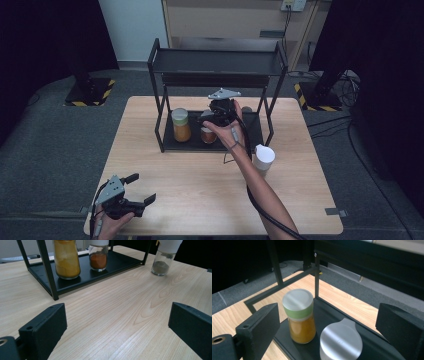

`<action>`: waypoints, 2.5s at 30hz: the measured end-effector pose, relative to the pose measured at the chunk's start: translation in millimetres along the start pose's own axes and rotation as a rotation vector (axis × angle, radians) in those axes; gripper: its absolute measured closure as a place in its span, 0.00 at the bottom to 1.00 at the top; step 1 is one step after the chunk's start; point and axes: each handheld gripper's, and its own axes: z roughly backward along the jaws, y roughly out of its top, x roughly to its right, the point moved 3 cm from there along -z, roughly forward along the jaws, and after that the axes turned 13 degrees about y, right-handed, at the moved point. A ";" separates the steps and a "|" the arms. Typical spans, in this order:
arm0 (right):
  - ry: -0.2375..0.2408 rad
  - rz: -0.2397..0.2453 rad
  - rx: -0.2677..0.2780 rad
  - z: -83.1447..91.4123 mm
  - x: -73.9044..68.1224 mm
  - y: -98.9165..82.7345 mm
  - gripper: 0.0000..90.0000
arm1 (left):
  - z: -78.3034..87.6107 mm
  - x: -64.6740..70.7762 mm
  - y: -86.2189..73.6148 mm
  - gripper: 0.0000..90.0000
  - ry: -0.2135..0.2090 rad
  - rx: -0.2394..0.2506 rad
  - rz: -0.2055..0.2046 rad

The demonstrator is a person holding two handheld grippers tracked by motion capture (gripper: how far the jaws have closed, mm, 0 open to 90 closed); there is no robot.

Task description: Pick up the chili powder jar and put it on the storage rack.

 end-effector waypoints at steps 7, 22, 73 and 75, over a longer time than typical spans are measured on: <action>0.037 0.015 0.019 23.1 -6.4 8.7 0.07 | -0.3 0.0 0.0 0.00 -0.001 -0.001 0.002; 0.085 0.105 0.034 77.0 -32.3 10.5 0.07 | -0.5 0.1 -0.1 0.00 0.000 -0.003 0.005; -0.026 0.039 0.165 217.7 -43.8 -148.4 0.07 | -0.3 -3.5 -3.9 0.00 -0.008 0.025 0.037; -0.028 0.026 0.166 220.4 -44.0 -155.7 0.07 | -0.3 -3.6 -3.6 0.00 -0.009 0.024 0.032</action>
